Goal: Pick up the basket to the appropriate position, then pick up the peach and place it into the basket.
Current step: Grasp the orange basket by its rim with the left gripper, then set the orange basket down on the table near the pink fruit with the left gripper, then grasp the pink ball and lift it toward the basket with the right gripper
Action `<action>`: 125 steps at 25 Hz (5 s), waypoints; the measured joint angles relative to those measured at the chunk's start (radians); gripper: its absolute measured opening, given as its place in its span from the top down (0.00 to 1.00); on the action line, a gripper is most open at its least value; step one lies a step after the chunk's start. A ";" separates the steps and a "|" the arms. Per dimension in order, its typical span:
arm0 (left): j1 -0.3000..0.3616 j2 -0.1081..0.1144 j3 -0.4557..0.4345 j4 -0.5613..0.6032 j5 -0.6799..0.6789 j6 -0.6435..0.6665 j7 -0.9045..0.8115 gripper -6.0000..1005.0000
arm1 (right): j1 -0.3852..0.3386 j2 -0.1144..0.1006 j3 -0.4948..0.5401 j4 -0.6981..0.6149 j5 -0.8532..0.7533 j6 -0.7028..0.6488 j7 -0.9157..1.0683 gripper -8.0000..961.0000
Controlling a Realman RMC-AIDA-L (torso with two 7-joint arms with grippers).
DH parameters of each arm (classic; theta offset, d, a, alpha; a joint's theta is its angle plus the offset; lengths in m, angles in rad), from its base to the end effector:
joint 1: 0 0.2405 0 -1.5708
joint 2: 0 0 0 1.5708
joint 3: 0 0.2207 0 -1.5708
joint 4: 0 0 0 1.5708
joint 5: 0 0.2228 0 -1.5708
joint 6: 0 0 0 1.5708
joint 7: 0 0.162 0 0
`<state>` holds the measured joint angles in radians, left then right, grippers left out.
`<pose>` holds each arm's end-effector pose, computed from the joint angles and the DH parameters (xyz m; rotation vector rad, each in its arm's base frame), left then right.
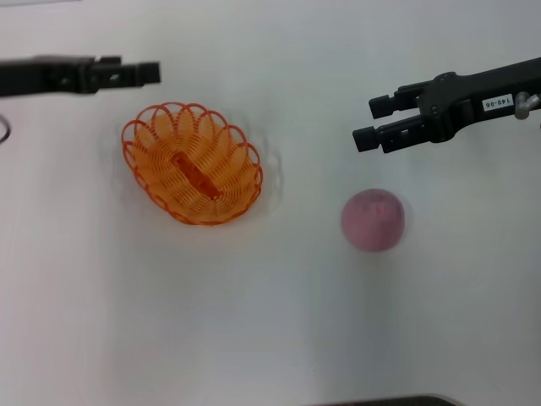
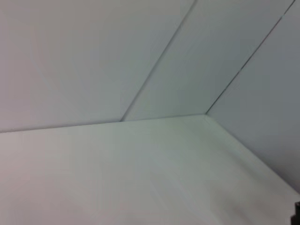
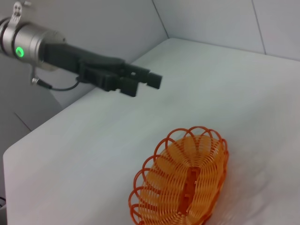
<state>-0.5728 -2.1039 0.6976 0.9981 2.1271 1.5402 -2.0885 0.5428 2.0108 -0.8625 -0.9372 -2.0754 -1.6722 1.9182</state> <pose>-0.2032 0.3674 0.0488 -2.5370 -1.1741 -0.5945 0.2092 0.3400 0.0415 -2.8335 0.9553 0.4225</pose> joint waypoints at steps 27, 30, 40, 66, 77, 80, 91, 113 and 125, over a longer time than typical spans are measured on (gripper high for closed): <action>-0.253 0.009 0.291 -0.177 0.515 -0.335 -0.257 0.12 | 0.020 0.009 0.000 0.007 -0.002 0.025 -0.004 0.10; -0.256 0.008 0.316 -0.209 0.517 -0.356 -0.260 0.12 | 0.020 0.009 0.000 0.013 -0.002 0.025 -0.004 0.10; -0.266 0.001 0.324 -0.255 0.520 -0.385 -0.261 0.24 | 0.017 0.009 0.000 0.014 -0.002 0.028 -0.004 0.10; -0.231 0.031 -0.053 -0.178 0.459 -0.160 -0.442 0.91 | 0.012 0.008 0.015 0.014 0.005 0.028 -0.006 0.11; 0.000 -0.026 -0.100 -0.126 0.199 -0.140 -0.454 0.91 | 0.015 0.011 0.023 0.014 0.005 0.029 -0.014 0.11; 0.042 -0.046 -0.098 -0.088 0.184 -0.108 -0.459 0.91 | 0.015 0.011 0.023 0.014 0.005 0.029 -0.015 0.11; 0.112 -0.060 -0.100 -0.095 0.173 -0.059 -0.473 0.87 | 0.012 0.022 0.023 0.014 0.002 0.029 -0.016 0.11; 0.141 -0.004 -0.299 -0.071 0.164 0.138 0.036 0.32 | 0.046 -0.002 0.105 0.001 0.003 0.027 0.095 0.11; 0.179 -0.034 -0.288 -0.040 0.151 0.313 0.348 0.21 | 0.157 -0.010 0.028 -0.175 -0.414 -0.128 0.196 0.11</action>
<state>-0.3942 -2.1382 0.4095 0.9580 2.2785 1.8528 -1.7400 0.6999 2.0008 -0.8347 -1.1121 -2.4890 -1.7998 2.1139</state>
